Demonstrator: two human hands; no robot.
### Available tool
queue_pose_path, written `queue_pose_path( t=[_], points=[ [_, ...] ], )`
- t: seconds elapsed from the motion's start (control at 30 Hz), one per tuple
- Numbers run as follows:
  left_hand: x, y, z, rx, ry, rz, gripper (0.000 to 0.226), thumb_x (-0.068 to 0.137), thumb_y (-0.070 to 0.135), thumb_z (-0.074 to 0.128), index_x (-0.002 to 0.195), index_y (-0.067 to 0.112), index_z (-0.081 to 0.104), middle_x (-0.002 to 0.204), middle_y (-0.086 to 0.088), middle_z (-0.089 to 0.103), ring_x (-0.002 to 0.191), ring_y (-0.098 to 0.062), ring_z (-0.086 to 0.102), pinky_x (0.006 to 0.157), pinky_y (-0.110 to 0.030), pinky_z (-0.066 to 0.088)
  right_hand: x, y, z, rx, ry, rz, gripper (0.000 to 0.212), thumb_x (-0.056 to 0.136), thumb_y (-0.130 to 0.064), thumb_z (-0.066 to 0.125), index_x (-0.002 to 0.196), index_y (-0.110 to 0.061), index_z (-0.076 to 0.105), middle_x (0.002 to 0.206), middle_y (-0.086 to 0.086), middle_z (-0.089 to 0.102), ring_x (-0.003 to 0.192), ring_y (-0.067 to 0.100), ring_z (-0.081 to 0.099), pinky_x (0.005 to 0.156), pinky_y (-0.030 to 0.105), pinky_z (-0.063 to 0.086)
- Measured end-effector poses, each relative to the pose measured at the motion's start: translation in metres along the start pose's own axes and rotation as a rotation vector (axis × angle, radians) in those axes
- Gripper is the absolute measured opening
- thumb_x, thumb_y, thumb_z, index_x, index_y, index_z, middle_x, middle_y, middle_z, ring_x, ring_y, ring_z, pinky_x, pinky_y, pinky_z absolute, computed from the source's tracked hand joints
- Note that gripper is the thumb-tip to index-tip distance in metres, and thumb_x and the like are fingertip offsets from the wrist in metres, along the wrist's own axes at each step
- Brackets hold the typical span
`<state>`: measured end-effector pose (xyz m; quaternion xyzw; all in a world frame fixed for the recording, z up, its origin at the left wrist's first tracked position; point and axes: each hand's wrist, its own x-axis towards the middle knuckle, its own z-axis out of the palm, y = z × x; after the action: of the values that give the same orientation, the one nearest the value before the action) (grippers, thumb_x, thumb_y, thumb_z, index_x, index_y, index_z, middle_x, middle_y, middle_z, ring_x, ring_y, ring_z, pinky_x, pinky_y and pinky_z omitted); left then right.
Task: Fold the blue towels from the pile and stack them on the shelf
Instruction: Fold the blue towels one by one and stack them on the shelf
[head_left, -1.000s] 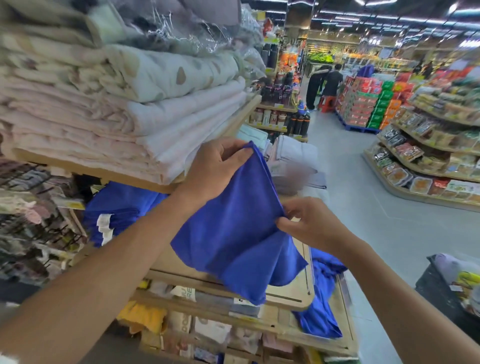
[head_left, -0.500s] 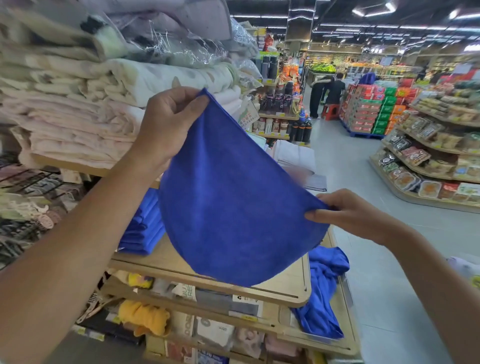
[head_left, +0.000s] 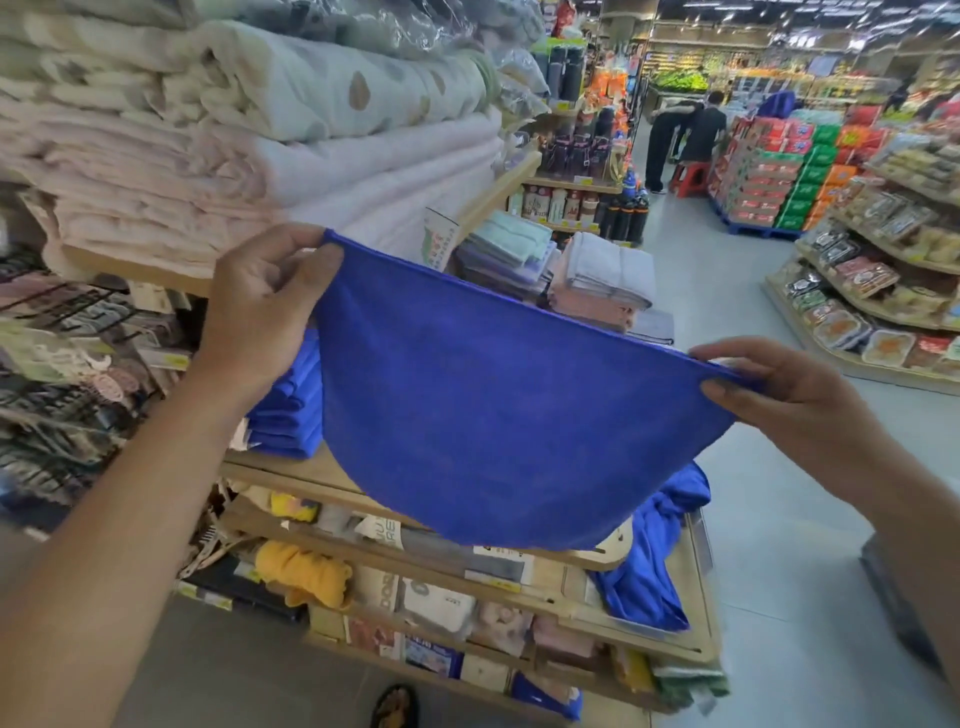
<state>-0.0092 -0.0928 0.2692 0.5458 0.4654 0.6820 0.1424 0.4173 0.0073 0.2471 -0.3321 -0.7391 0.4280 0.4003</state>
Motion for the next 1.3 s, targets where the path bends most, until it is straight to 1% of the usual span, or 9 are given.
queue_pose_path(
  t=[0.17,0.3,0.4,0.5,0.6,0.73,1.07,1.2,1.3],
  points=[
    [-0.040,-0.029,-0.039,-0.267,-0.094,-0.228,0.025,0.085,0.043,0.078,0.103,0.026,0.076,0.094,0.007,0.076,0.079,-0.007,0.068,0.064,-0.022,0.055,-0.018,0.012,0.003,0.159,-0.047,0.024,0.055,0.073,-0.013,0.080,0.123,-0.033,0.070,0.090,-0.005,0.076,0.078,0.007,0.070,0.068,0.016,0.056],
    [-0.087,-0.081,-0.043,-0.037,-0.058,-0.470,0.009,0.093,0.018,0.066,0.096,0.021,0.075,0.080,0.009,0.074,0.066,-0.003,0.067,0.056,-0.020,0.057,-0.029,0.052,0.028,0.042,-0.109,0.296,0.032,0.063,-0.026,0.087,0.092,-0.017,0.078,0.087,0.009,0.077,0.076,0.013,0.070,0.065,0.019,0.055],
    [-0.117,-0.119,-0.039,0.102,-0.114,-0.612,0.023,0.099,0.008,0.059,0.093,0.022,0.077,0.083,0.006,0.077,0.075,-0.008,0.069,0.060,-0.021,0.058,-0.034,0.092,0.050,-0.055,-0.131,0.493,0.012,0.075,-0.014,0.086,0.076,-0.018,0.075,0.070,0.004,0.067,0.060,0.011,0.057,0.053,0.016,0.045],
    [-0.128,-0.145,-0.038,0.231,-0.186,-0.647,0.013,0.099,0.013,0.063,0.103,0.017,0.075,0.092,0.004,0.078,0.084,-0.010,0.069,0.066,-0.019,0.056,-0.033,0.121,0.063,-0.118,-0.136,0.617,0.014,0.086,-0.011,0.081,0.079,-0.013,0.069,0.060,-0.001,0.057,0.049,0.011,0.046,0.047,0.019,0.038],
    [-0.116,-0.159,-0.032,0.313,-0.150,-0.620,0.011,0.098,0.022,0.065,0.102,0.027,0.074,0.081,0.016,0.076,0.072,0.003,0.067,0.059,-0.011,0.049,-0.017,0.134,0.065,-0.034,-0.081,0.691,0.008,0.089,-0.012,0.078,0.088,-0.012,0.070,0.068,0.003,0.063,0.051,0.012,0.056,0.046,0.020,0.045],
    [-0.070,-0.177,-0.014,0.329,-0.092,-0.630,0.010,0.099,0.025,0.064,0.097,0.032,0.069,0.057,0.007,0.066,0.047,-0.006,0.057,0.043,-0.016,0.042,0.022,0.142,0.065,0.105,0.022,0.706,0.006,0.095,-0.010,0.071,0.091,-0.013,0.072,0.066,-0.001,0.064,0.051,0.010,0.059,0.051,0.018,0.054],
    [0.008,-0.274,0.044,0.207,-0.031,-0.759,0.008,0.103,0.014,0.056,0.108,0.012,0.063,0.092,-0.010,0.066,0.051,-0.004,0.066,0.049,-0.016,0.053,0.124,0.187,0.092,0.061,0.321,0.697,0.011,0.099,0.003,0.059,0.094,-0.007,0.062,0.088,0.015,0.062,0.053,0.012,0.071,0.061,0.025,0.062],
    [-0.011,-0.279,0.049,0.276,-0.118,-0.757,0.029,0.103,0.009,0.051,0.132,0.009,0.057,0.117,-0.005,0.058,0.072,-0.014,0.062,0.060,-0.025,0.051,0.118,0.213,0.118,-0.254,0.288,0.723,0.047,0.095,-0.007,0.062,0.140,-0.004,0.051,0.109,0.012,0.062,0.079,0.021,0.065,0.077,0.043,0.059],
    [-0.051,-0.255,0.032,0.338,-0.044,-0.613,0.023,0.098,0.005,0.053,0.112,0.018,0.065,0.100,0.004,0.068,0.072,-0.015,0.067,0.059,-0.026,0.048,0.080,0.215,0.150,-0.459,0.202,0.496,0.054,0.091,-0.011,0.066,0.143,-0.012,0.049,0.128,0.011,0.054,0.105,0.028,0.061,0.081,0.034,0.050]
  ],
)
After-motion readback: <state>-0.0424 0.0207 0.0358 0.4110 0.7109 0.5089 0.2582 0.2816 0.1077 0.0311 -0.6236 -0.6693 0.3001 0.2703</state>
